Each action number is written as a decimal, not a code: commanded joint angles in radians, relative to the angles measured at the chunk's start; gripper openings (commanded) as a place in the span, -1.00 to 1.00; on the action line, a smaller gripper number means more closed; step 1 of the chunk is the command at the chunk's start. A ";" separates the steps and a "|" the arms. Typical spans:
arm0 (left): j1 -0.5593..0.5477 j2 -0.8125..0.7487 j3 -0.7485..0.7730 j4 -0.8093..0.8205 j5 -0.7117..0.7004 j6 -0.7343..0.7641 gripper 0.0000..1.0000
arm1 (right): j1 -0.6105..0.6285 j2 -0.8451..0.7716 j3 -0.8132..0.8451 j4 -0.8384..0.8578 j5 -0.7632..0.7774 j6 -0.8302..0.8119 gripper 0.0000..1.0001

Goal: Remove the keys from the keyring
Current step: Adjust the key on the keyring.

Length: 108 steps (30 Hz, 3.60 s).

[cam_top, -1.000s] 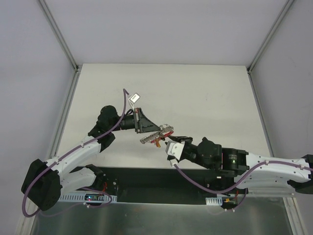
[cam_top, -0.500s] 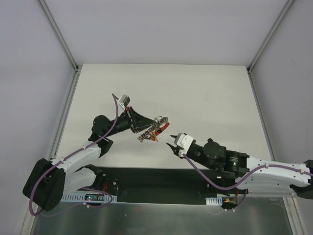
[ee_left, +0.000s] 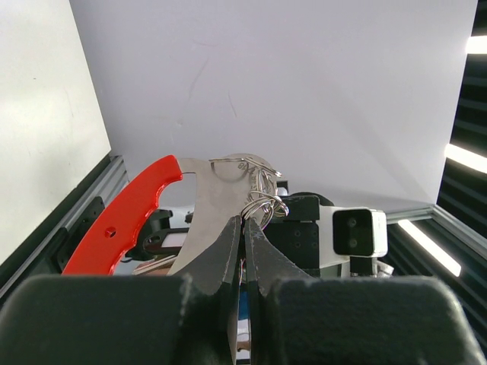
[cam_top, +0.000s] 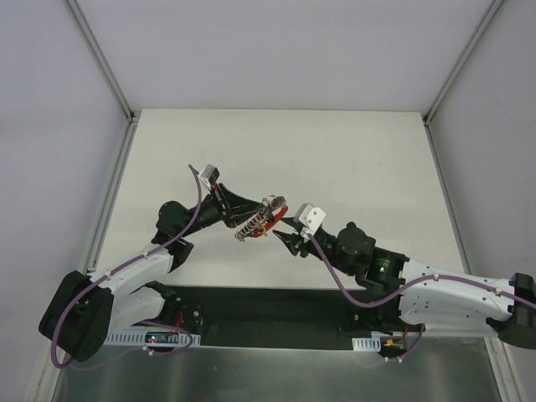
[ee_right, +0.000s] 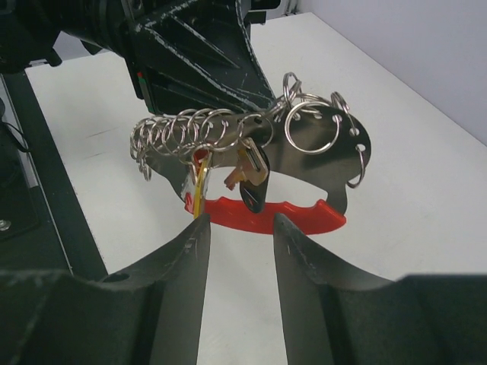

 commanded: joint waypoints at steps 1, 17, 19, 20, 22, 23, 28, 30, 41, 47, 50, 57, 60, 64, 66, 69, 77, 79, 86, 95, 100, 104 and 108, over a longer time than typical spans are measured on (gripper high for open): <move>0.007 -0.027 0.002 0.080 -0.025 -0.030 -1.00 | -0.013 0.036 0.073 0.096 -0.042 0.039 -0.18; 0.007 -0.038 -0.012 0.088 -0.035 -0.033 -1.00 | -0.014 0.166 0.150 0.119 -0.011 0.064 -0.50; 0.008 -0.038 -0.014 0.089 -0.040 -0.036 -1.00 | -0.016 0.170 0.152 0.115 0.001 0.069 -0.76; 0.007 -0.041 -0.014 0.091 -0.042 -0.036 -1.00 | -0.017 0.170 0.150 0.113 0.013 0.072 -0.88; 0.007 -0.036 -0.014 0.091 -0.042 -0.036 -1.00 | -0.022 0.168 0.143 0.104 0.024 0.079 -0.98; 0.007 -0.033 -0.014 0.094 -0.043 -0.036 -1.00 | -0.024 0.167 0.138 0.104 0.024 0.082 -0.98; 0.007 -0.029 -0.018 0.103 -0.046 -0.039 -1.00 | -0.031 0.151 0.118 0.100 0.038 0.090 -0.98; 0.007 -0.030 -0.018 0.102 -0.048 -0.037 -1.00 | -0.033 0.148 0.120 0.100 0.006 0.084 -0.98; 0.007 -0.035 -0.017 0.097 -0.043 -0.031 -1.00 | -0.031 0.134 0.135 0.093 -0.004 0.039 -0.20; 0.007 -0.040 -0.018 0.094 -0.042 -0.030 -1.00 | -0.033 0.095 0.130 0.061 -0.029 0.003 -0.19; 0.007 -0.043 -0.017 0.088 -0.042 -0.027 -1.00 | -0.031 0.075 0.121 0.044 -0.066 -0.010 -0.31; 0.007 -0.050 -0.008 0.083 -0.040 -0.022 -1.00 | -0.033 0.090 0.109 0.052 -0.043 -0.046 -0.18; 0.007 -0.056 -0.008 0.077 -0.040 -0.021 -1.00 | -0.037 0.104 0.119 0.061 -0.049 -0.059 -0.13; 0.007 -0.063 -0.006 0.068 -0.039 -0.016 -1.00 | -0.043 0.137 0.132 0.073 -0.075 -0.063 -0.12; 0.007 -0.061 -0.008 0.068 -0.039 -0.016 -1.00 | -0.043 0.150 0.149 0.075 -0.085 -0.062 -0.11; 0.007 -0.063 -0.009 0.070 -0.039 -0.016 -1.00 | -0.043 0.177 0.162 0.078 -0.086 -0.059 -0.12; 0.007 -0.055 -0.017 0.080 -0.040 -0.014 -1.00 | -0.047 0.222 0.195 0.106 -0.077 -0.047 -0.37; 0.007 -0.055 -0.017 0.082 -0.043 -0.016 -1.00 | -0.047 0.231 0.199 0.107 -0.068 -0.042 -0.52; 0.010 -0.043 -0.021 0.108 -0.048 -0.030 -1.00 | -0.060 0.231 0.175 0.104 -0.040 -0.011 -0.98; 0.018 -0.033 -0.023 0.132 -0.045 -0.036 -1.00 | -0.077 0.226 0.173 0.061 -0.005 0.012 -0.98; 0.019 -0.026 -0.029 0.160 -0.048 -0.051 -1.00 | -0.089 0.223 0.164 0.046 0.018 0.021 -0.98; 0.021 -0.017 -0.035 0.186 -0.048 -0.060 -1.00 | -0.094 0.213 0.156 0.043 0.023 0.030 -0.98; 0.022 -0.015 -0.035 0.201 -0.048 -0.067 -1.00 | -0.100 0.200 0.149 0.031 0.042 0.032 -0.98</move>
